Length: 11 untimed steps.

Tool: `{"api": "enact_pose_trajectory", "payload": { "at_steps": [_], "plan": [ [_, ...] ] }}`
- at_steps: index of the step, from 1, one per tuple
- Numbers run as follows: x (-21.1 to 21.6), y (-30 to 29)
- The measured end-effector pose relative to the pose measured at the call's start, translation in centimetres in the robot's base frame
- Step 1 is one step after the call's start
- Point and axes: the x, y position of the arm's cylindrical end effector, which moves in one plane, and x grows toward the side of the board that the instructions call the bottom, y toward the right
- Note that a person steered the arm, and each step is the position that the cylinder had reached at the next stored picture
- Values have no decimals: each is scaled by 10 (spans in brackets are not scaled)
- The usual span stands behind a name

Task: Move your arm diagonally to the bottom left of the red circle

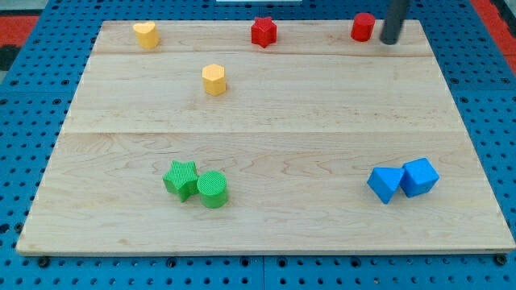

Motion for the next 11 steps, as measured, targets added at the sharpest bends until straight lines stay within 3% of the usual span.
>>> {"api": "enact_pose_trajectory", "payload": {
  "at_steps": [8, 9, 11],
  "plan": [
    [13, 14],
    [15, 0],
    [62, -103]
  ]
}}
